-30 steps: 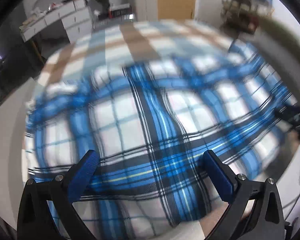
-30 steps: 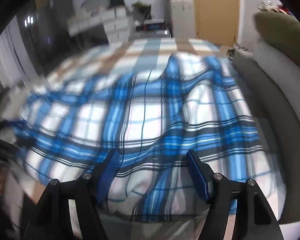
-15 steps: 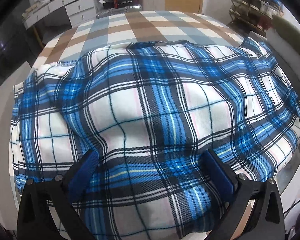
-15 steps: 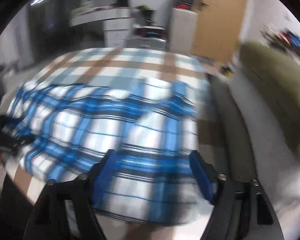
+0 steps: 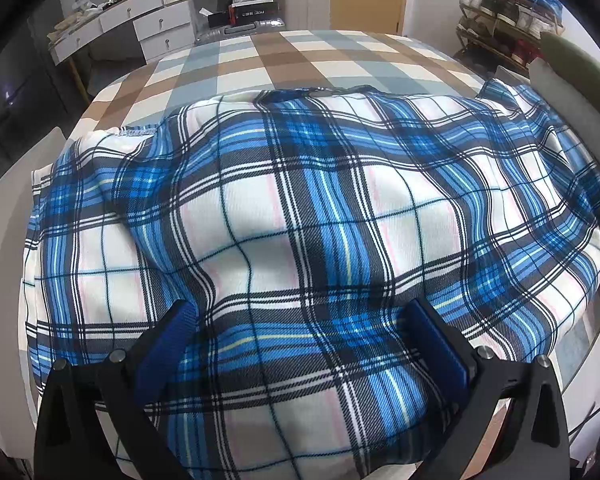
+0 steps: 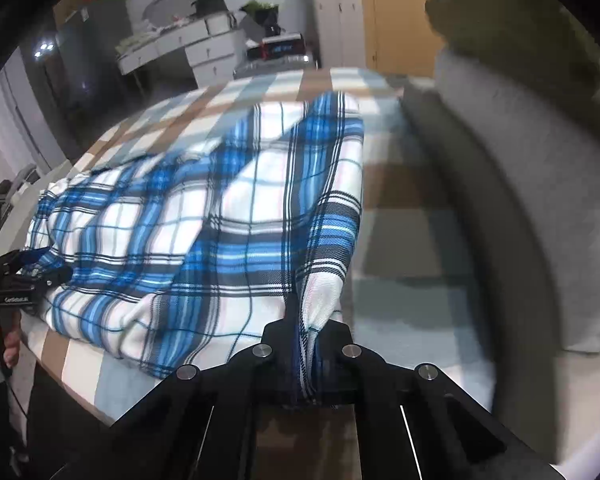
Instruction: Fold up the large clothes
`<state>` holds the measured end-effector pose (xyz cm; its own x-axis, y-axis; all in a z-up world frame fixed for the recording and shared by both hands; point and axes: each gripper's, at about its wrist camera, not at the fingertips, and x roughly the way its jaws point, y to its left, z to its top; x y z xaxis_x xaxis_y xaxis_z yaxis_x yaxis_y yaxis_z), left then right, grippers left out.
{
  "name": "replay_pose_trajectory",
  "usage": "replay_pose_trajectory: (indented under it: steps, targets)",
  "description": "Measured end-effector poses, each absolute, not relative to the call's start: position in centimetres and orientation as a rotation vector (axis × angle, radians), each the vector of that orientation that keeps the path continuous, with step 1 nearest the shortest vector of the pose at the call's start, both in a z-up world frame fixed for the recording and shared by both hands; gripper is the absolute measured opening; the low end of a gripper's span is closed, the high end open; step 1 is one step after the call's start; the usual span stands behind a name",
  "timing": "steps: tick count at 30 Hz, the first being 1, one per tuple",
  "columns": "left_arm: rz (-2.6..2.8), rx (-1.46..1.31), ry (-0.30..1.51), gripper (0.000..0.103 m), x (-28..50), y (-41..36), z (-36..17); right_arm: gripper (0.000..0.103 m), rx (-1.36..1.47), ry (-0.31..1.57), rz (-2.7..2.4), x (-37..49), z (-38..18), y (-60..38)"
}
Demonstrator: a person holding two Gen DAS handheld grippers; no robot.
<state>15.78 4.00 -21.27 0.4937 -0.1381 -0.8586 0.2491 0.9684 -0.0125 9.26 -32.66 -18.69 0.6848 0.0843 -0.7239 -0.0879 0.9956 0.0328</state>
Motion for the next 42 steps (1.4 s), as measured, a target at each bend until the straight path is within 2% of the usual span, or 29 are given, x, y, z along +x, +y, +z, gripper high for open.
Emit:
replay_pose_trajectory:
  steps: [8, 10, 13, 16, 22, 23, 25, 26, 29, 31, 33, 37, 42]
  targets:
    - [-0.252, 0.134, 1.055, 0.102, 16.7, 4.0, -21.3, 0.004, -0.092, 0.9, -0.072, 7.8, -20.1, -35.5]
    - [-0.254, 0.137, 1.059, 0.102, 17.0, 4.0, -21.3, 0.014, -0.122, 0.873, -0.128, 7.3, -18.8, -35.2]
    - [-0.251, 0.132, 1.056, 0.102, 17.0, 4.0, -21.4, 0.018, -0.102, 0.723, -0.057, 5.7, -14.9, -33.4]
    - [-0.249, 0.129, 1.048, 0.102, 16.8, 4.0, -21.4, 0.021, -0.064, 0.69, 0.106, 5.5, -13.4, -30.5]
    - [-0.246, 0.125, 1.03, 0.102, 16.5, 3.9, -21.5, 0.016, -0.104, 0.903, 0.175, 9.9, -19.7, -25.4]
    - [-0.246, 0.124, 1.028, 0.102, 16.4, 3.9, -21.5, 0.014, -0.098, 0.851, 0.174, 9.2, -20.4, -25.5]
    - [-0.244, 0.122, 1.018, 0.102, 16.2, 3.9, -21.5, 0.014, -0.123, 0.886, 0.143, 10.2, -21.3, -24.9]
    - [-0.24, 0.121, 1.014, 0.102, 16.1, 3.9, -21.5, 0.018, -0.113, 0.885, 0.139, 10.8, -21.2, -24.4]
    - [-0.238, 0.116, 0.998, 0.102, 15.8, 3.9, -21.6, 0.021, -0.105, 0.757, 0.186, 12.3, -19.4, -22.6]
    - [-0.237, 0.114, 0.989, 0.102, 15.7, 3.8, -21.6, 0.03, -0.131, 0.695, 0.163, 15.0, -18.9, -20.8]
    - [-0.238, 0.113, 0.981, 0.102, 15.6, 3.8, -21.6, 0.032, -0.129, 0.716, 0.182, 19.0, -19.9, -19.1]
    - [-0.237, 0.108, 0.966, 0.102, 15.5, 3.9, -21.6, 0.031, -0.172, 0.92, 0.149, 26.9, -24.9, -16.6]
    - [-0.235, 0.1, 0.949, 0.102, 15.2, 3.9, -21.5, 0.031, -0.254, 0.901, 0.094, 27.0, -24.3, -15.5]
